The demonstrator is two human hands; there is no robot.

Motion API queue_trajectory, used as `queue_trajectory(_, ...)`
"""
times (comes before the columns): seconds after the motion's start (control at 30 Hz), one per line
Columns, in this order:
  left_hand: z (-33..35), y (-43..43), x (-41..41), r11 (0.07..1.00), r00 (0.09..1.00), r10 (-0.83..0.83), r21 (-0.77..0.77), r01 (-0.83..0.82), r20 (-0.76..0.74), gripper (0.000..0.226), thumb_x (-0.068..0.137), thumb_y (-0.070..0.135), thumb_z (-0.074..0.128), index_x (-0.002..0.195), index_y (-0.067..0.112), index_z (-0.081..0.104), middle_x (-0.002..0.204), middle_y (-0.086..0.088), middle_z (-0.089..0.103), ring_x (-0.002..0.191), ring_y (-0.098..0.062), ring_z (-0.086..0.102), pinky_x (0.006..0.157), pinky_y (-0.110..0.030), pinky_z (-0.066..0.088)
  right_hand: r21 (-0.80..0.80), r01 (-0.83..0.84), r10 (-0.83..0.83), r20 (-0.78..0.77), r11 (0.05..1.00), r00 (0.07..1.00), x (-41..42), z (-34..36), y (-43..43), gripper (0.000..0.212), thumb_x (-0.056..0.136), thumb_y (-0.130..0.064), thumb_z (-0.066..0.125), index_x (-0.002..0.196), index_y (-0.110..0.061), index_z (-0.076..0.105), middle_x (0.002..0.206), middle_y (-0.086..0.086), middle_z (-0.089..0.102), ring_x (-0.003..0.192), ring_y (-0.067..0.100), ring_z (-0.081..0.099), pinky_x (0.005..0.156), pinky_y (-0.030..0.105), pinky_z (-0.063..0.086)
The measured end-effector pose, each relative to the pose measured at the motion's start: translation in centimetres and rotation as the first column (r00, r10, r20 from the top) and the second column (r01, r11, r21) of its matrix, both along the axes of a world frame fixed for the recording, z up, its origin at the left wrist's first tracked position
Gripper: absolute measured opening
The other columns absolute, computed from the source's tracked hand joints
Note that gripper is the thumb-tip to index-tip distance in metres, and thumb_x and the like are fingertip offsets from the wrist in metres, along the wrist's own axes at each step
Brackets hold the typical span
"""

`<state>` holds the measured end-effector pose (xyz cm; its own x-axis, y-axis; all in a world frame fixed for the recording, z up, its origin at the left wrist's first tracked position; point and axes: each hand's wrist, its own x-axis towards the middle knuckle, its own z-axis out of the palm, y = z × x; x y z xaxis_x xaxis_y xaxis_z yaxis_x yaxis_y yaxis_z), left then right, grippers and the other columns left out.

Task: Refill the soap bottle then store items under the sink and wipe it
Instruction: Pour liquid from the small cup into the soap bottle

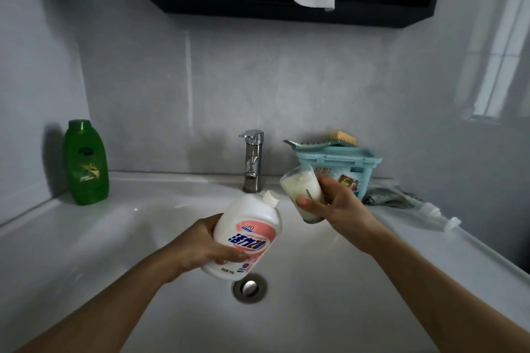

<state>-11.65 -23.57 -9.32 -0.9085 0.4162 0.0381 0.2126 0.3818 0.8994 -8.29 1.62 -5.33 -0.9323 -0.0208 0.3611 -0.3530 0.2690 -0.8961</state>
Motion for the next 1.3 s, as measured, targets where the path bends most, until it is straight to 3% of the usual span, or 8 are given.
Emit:
queue_trajectory(0.17,0.17,0.07,0.08,1.000,1.000,0.004,0.019,-0.004,0.003,0.045,0.062,0.012,0.087,0.101,0.023,0.067,0.090,0.003,0.076,0.087,-0.017,0.070,0.062,-0.023,0.053,0.056,0.023,-0.023,0.004,0.998,1.000,0.06,-0.26,-0.14,0.056,0.066,-0.036,0.070,0.117,-0.017,0.055,0.104,0.007,0.064,0.096,0.021,0.061,0.080,0.037,0.055)
queue_trajectory(0.3,0.13,0.08,0.12,1.000,1.000,0.001,0.027,-0.001,0.004,0.044,0.062,0.011,0.087,0.100,0.023,0.068,0.089,0.004,0.076,0.085,-0.015,0.070,0.061,-0.022,0.052,0.066,0.033,-0.033,0.003,0.997,0.999,-0.05,-0.37,-0.08,0.044,0.076,-0.025,0.071,0.116,-0.018,0.055,0.105,0.007,0.064,0.099,0.023,0.061,0.084,0.042,0.055)
queue_trajectory(0.77,0.24,0.22,0.26,0.999,1.000,0.012,0.039,-0.012,0.014,0.045,0.062,0.013,0.087,0.101,0.024,0.067,0.091,0.004,0.076,0.089,-0.017,0.070,0.066,-0.024,0.053,0.184,0.072,-0.073,-0.002,0.980,0.997,-0.07,-0.61,-0.07,0.045,0.081,-0.022,0.070,0.122,-0.020,0.052,0.110,-0.001,0.062,0.103,0.015,0.059,0.088,0.039,0.053)
queue_trajectory(1.1,0.09,0.21,0.24,1.000,1.000,0.014,0.022,-0.014,0.011,0.045,0.063,0.013,0.087,0.101,0.026,0.067,0.089,0.006,0.076,0.085,-0.012,0.070,0.064,-0.022,0.053,0.173,0.071,-0.071,-0.010,0.982,0.997,0.31,-0.30,-0.32,0.044,0.080,-0.017,0.071,0.120,-0.020,0.053,0.106,-0.001,0.062,0.098,0.014,0.059,0.078,0.028,0.055)
queue_trajectory(1.3,0.00,0.26,0.14,1.000,1.000,0.007,0.005,-0.007,0.015,0.046,0.063,0.015,0.087,0.104,0.025,0.067,0.092,0.005,0.076,0.088,-0.015,0.071,0.070,-0.027,0.055,0.167,0.066,-0.065,-0.013,0.984,0.998,0.30,-0.29,-0.43,0.043,0.081,-0.015,0.070,0.120,-0.018,0.053,0.105,0.001,0.061,0.097,0.015,0.059,0.070,0.023,0.053)
